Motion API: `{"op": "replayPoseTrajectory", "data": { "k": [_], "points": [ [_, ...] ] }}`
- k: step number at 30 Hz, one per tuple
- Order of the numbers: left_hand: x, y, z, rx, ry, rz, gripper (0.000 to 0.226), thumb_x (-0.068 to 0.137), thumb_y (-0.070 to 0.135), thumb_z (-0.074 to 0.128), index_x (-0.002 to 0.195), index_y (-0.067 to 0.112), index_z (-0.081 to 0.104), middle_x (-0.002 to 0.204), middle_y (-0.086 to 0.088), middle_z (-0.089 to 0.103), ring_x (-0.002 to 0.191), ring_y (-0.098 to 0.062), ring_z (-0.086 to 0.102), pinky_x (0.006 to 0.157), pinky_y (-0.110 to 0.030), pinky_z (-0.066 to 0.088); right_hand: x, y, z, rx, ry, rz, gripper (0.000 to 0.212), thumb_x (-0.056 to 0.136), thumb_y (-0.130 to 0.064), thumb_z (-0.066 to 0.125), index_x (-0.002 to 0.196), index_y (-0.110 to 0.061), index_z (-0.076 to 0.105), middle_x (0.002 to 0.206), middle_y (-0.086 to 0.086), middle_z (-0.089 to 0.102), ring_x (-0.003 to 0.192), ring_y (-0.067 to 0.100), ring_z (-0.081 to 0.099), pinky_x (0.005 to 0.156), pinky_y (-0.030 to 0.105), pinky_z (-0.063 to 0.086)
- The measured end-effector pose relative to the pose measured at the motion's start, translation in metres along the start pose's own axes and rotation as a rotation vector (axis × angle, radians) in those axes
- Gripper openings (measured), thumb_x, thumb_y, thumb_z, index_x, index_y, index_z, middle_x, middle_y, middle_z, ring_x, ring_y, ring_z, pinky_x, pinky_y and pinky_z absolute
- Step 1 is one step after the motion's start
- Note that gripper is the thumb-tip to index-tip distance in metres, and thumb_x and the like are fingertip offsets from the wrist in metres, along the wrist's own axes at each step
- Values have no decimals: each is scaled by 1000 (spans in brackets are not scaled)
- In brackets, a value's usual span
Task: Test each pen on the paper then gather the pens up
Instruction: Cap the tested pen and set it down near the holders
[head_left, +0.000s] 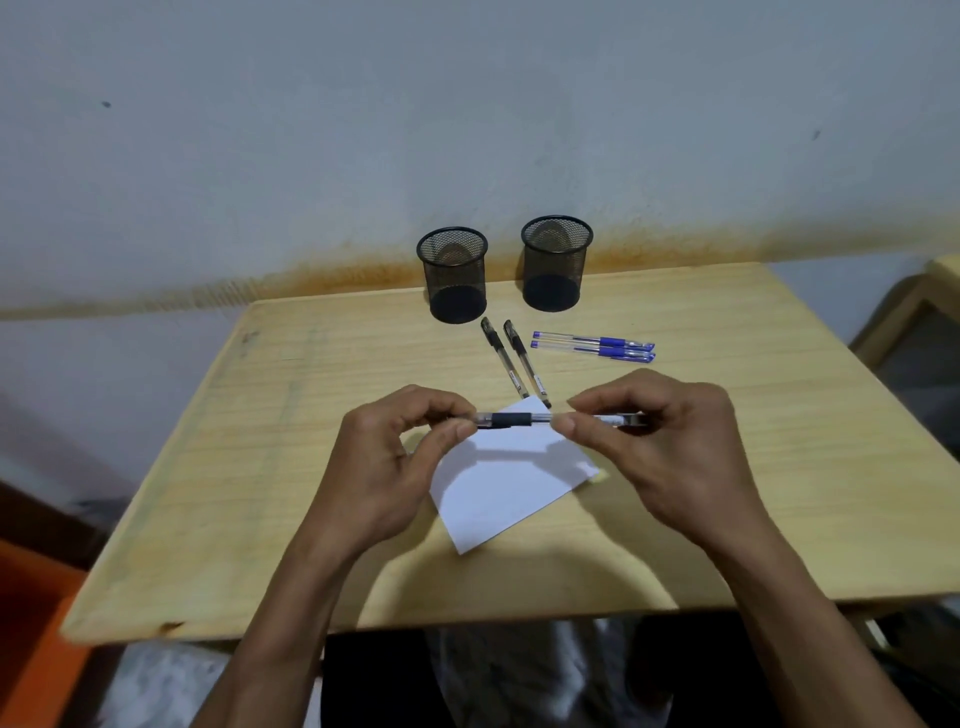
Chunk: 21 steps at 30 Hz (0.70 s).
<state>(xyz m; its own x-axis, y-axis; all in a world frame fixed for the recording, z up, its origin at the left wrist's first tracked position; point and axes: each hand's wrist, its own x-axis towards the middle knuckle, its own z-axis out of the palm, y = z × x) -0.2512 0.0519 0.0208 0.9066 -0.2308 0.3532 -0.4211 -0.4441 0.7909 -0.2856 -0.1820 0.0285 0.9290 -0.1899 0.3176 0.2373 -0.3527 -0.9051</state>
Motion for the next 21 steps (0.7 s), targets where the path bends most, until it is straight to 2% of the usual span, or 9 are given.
{"op": "replayPoseTrajectory", "data": {
  "k": [1,3,6,8,10,12,14,18,21],
  "points": [
    [2,1,0,-19,10,6,10,89,13,72,94,21,75,91,9,74,92,-13,70,86,-24,52,0,5,1,-119,-11,-76,12,74,-20,90,80,-24,81,75,-10,75,70,4,67,66,14,46],
    [7,2,1,-41,38,12,9,88,15,71,95,19,75,90,8,74,90,-10,70,83,-19,51,-1,13,6,-328,-46,-213,8,82,-26,83,88,-21,82,80,-7,74,75,10,66,70,26,50],
    [14,-7,6,-2,74,-44,22,86,27,73,104,16,73,95,8,73,92,-6,69,86,-21,52,-3,22,10,-578,-72,-271,10,89,-29,70,89,-22,77,83,-6,72,86,25,61,75,41,48],
    [14,-22,9,122,85,-126,47,82,47,71,121,22,66,109,12,69,103,-2,63,89,-21,47,1,28,11,-606,-34,-185,5,91,-25,71,89,-21,74,86,-5,71,94,27,57,79,43,46],
    [8,-39,14,265,74,-215,63,86,61,62,137,26,54,128,12,59,121,-7,52,97,-27,41,12,35,12,-539,59,-32,5,92,-23,71,88,-20,73,91,-5,70,104,28,55,85,43,45],
    [1,-51,22,352,58,-270,72,90,71,40,141,23,50,143,5,52,135,-15,41,109,-37,35,29,41,14,-508,133,138,8,93,-24,68,85,-23,70,93,-6,66,114,29,52,90,39,41],
    [-3,-59,32,428,47,-285,84,88,76,20,142,19,50,150,-2,48,142,-19,35,116,-44,28,42,46,18,-579,155,245,11,92,-24,65,83,-21,71,99,0,66,118,31,50,89,37,36],
    [-3,-75,39,603,13,-235,82,93,72,11,143,19,49,153,-2,45,146,-16,30,118,-44,22,62,59,36,-779,85,301,16,88,-22,59,85,-15,73,118,5,65,125,30,43,108,49,33],
    [-4,-81,41,684,-14,-225,79,95,70,9,142,20,49,153,0,44,147,-15,27,118,-45,22,72,65,47,-887,16,283,18,86,-22,57,85,-12,72,124,5,62,131,30,38,114,53,25]
  ]
}}
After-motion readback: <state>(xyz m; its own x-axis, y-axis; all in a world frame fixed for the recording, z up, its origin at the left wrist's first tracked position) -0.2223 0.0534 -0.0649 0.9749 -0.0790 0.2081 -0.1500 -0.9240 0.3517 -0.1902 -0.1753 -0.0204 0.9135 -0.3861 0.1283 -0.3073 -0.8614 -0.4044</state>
